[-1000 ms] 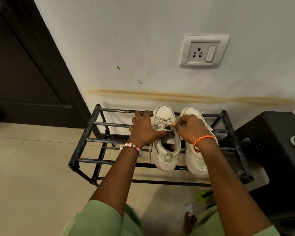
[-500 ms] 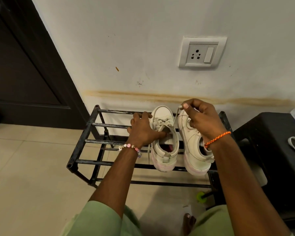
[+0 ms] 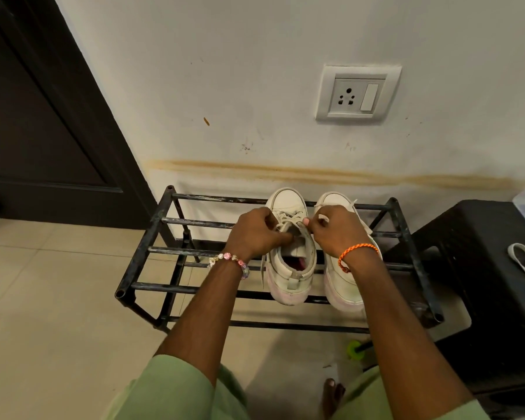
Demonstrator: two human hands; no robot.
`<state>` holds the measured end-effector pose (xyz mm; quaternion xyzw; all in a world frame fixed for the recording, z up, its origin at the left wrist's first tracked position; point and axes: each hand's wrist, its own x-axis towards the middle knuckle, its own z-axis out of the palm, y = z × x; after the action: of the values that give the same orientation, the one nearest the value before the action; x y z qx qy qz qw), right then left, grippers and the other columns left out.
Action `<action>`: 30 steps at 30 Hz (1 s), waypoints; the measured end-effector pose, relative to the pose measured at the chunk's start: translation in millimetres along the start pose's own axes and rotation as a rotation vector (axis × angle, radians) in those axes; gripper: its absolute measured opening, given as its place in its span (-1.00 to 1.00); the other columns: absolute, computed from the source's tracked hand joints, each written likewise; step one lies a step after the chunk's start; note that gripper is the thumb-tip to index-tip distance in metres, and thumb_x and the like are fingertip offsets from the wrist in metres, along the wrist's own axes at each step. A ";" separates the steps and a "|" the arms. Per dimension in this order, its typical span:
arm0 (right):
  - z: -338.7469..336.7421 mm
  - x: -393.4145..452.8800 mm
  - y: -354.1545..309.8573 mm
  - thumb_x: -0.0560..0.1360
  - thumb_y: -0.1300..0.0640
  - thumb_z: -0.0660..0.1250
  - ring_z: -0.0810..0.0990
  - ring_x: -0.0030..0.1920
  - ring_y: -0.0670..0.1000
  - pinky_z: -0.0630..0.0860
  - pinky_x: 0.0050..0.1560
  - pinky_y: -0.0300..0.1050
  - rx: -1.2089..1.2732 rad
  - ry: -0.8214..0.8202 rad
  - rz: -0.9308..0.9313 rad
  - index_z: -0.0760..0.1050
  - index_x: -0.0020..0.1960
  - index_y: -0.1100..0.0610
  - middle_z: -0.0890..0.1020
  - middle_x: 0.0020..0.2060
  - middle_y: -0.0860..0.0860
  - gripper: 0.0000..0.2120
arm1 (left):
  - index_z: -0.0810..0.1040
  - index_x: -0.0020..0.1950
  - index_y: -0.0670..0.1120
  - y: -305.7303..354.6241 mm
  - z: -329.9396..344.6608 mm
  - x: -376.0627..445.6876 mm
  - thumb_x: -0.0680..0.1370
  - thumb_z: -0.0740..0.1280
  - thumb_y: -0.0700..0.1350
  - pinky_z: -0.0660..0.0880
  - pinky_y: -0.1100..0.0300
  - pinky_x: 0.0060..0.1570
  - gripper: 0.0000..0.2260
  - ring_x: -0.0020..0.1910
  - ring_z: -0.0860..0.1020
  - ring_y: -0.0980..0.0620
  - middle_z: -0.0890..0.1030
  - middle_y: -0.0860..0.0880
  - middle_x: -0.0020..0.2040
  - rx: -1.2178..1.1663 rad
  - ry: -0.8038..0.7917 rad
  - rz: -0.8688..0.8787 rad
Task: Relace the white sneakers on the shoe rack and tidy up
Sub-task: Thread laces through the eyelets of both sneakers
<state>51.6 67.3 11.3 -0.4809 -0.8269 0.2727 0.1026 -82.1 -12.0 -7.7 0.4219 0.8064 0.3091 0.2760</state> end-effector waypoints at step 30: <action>8.1 8.4 4.7 0.54 0.15 0.28 0.62 -0.04 0.21 0.55 0.06 0.14 0.298 -0.015 0.122 0.42 -0.26 0.05 0.64 -0.08 0.19 -0.81 | 0.56 -0.16 -0.17 3.2 -3.0 8.8 0.56 0.31 -0.12 0.50 0.06 -0.02 -0.84 -0.07 0.53 -0.01 0.58 -0.12 -0.13 -0.530 -0.113 -0.289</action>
<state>47.2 73.4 1.2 -0.5077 -0.7472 0.4019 0.1497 -86.9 -3.9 -5.0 0.2328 0.7327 0.4421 0.4621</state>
